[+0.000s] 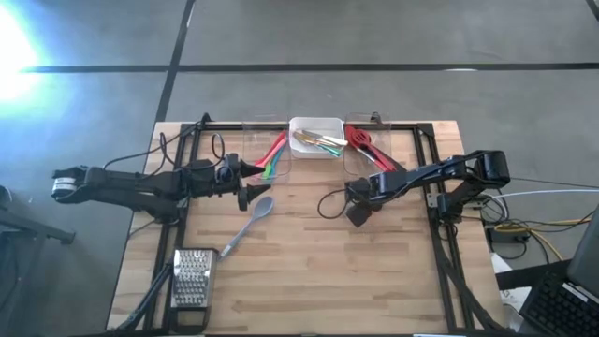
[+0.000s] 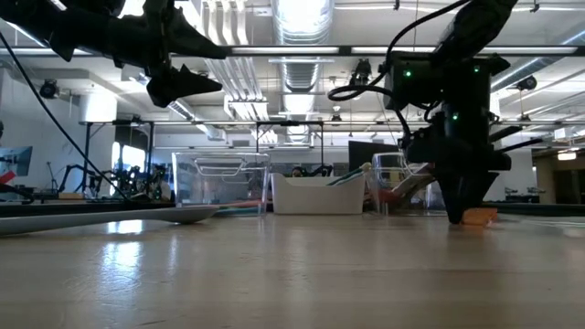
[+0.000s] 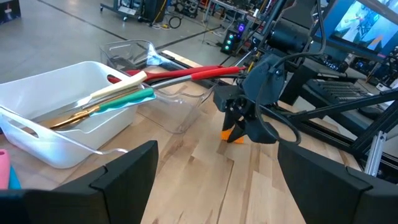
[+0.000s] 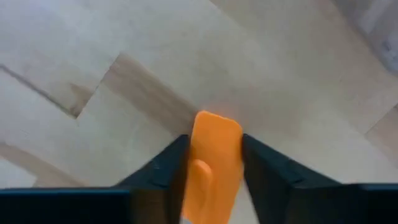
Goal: Pick & Place Kitchen Items
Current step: Put the transparent spatula into the left transparent bin
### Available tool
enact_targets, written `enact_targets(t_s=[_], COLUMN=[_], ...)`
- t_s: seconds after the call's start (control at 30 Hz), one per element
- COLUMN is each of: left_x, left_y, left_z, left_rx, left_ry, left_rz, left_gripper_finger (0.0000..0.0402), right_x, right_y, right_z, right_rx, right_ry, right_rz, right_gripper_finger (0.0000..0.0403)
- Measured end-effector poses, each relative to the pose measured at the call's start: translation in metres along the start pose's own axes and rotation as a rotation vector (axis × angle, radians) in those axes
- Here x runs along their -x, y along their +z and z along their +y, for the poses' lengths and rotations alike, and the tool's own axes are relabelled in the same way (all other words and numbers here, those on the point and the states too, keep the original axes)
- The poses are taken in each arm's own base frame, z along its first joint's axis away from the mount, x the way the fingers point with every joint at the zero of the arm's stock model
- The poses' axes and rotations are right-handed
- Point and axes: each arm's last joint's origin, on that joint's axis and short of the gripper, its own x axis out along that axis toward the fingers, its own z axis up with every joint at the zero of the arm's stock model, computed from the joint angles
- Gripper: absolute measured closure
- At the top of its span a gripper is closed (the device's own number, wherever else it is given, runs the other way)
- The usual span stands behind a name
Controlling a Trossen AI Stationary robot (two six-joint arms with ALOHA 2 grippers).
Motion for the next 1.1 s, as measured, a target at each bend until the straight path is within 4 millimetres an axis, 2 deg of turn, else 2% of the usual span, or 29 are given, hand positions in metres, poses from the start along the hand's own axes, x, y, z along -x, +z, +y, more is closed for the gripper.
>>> enact_targets(t_s=[0.17,0.2,0.43,0.57,0.73,1.1], left_x=[0.0,0.0,0.0,0.0,0.0,0.0], left_y=[-0.001,-0.001,-0.001,-0.002,-0.002,-0.002], left_z=[0.0,0.0,0.001,0.001,0.001,0.0], left_rx=[0.0,0.0,0.0,-0.001,-0.001,-0.006], left_ry=[0.001,0.001,0.0,0.0,0.001,-0.04], left_rz=[0.001,0.002,0.003,0.004,0.005,0.022], left_gripper_finger=[0.0067,0.0067,0.0067,0.0067,0.0067,0.0067], right_x=[0.003,0.003,0.005,0.015,0.039,0.115], right_y=[-0.001,-0.001,-0.004,-0.004,0.001,0.015], right_z=[0.003,0.003,0.006,0.019,0.044,0.087], right_rx=[0.019,0.026,0.034,0.074,0.137,0.338], right_ry=[0.014,0.014,0.012,0.053,0.124,0.208], right_rz=[0.039,0.039,0.041,0.031,-0.052,-0.313], right_gripper_finger=[0.037,0.0381,0.0393,0.0395,0.0395,0.0395])
